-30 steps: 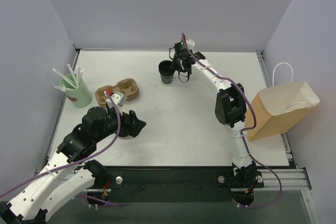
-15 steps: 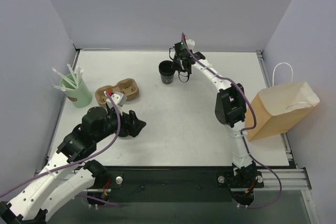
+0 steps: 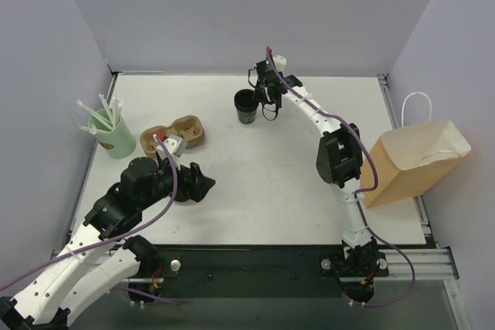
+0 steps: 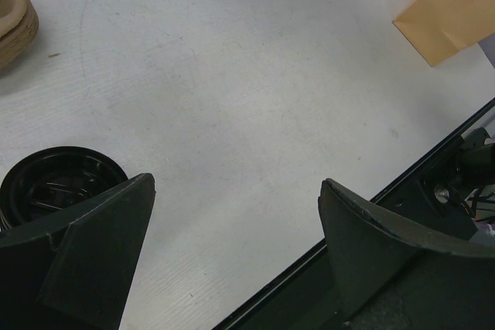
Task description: Pack the takeout coffee
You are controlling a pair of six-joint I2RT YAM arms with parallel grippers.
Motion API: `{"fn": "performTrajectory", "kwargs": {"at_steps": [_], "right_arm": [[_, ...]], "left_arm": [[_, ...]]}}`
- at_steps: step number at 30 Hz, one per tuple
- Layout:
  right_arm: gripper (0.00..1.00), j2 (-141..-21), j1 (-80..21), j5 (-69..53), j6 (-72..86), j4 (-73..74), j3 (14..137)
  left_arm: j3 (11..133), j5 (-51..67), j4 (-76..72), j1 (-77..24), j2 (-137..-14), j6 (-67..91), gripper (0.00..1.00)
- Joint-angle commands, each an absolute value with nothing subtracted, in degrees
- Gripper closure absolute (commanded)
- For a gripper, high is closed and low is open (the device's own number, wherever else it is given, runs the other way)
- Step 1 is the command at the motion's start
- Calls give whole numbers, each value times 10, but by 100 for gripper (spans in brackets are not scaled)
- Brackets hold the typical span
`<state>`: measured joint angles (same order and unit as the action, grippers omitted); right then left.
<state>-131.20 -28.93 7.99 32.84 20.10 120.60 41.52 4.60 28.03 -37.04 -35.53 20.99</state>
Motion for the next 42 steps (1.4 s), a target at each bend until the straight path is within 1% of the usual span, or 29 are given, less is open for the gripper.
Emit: {"fn": "performTrajectory", "kwargs": {"at_steps": [1, 4, 10, 12, 13, 16, 21, 23, 24, 25, 29, 37, 42], "right_arm": [[81, -1294, -294, 98, 319, 213, 1232], [85, -1295, -294, 97, 318, 213, 1235], [83, -1295, -295, 102, 315, 214, 1241], [86, -1297, -295, 102, 312, 217, 1245], [89, -1298, -295, 102, 310, 220, 1247], [94, -1301, -295, 104, 311, 222, 1250], [97, -1301, -295, 103, 308, 225, 1251], [96, -1300, -295, 104, 308, 227, 1251], [94, -1298, -294, 100, 307, 226, 1251], [88, -1297, -294, 98, 308, 226, 1251], [83, -1297, -294, 98, 308, 225, 1252], [83, -1307, -294, 91, 310, 225, 1249], [84, -1310, -294, 91, 313, 226, 1249]], "left_arm": [[433, 54, 260, -372, -353, 211, 3], [433, 55, 258, -372, -353, 211, 3], [433, 58, 258, -371, -357, 210, 3], [433, 58, 258, -371, -358, 210, 3], [433, 59, 258, -371, -359, 210, 3], [433, 60, 258, -371, -359, 210, 3], [433, 61, 258, -371, -359, 210, 3], [433, 61, 258, -371, -359, 210, 3], [433, 61, 258, -371, -359, 210, 3], [433, 60, 257, -371, -359, 210, 3], [432, 61, 258, -371, -359, 210, 3], [433, 61, 258, -371, -359, 210, 3], [432, 62, 258, -371, -359, 210, 3]]}}
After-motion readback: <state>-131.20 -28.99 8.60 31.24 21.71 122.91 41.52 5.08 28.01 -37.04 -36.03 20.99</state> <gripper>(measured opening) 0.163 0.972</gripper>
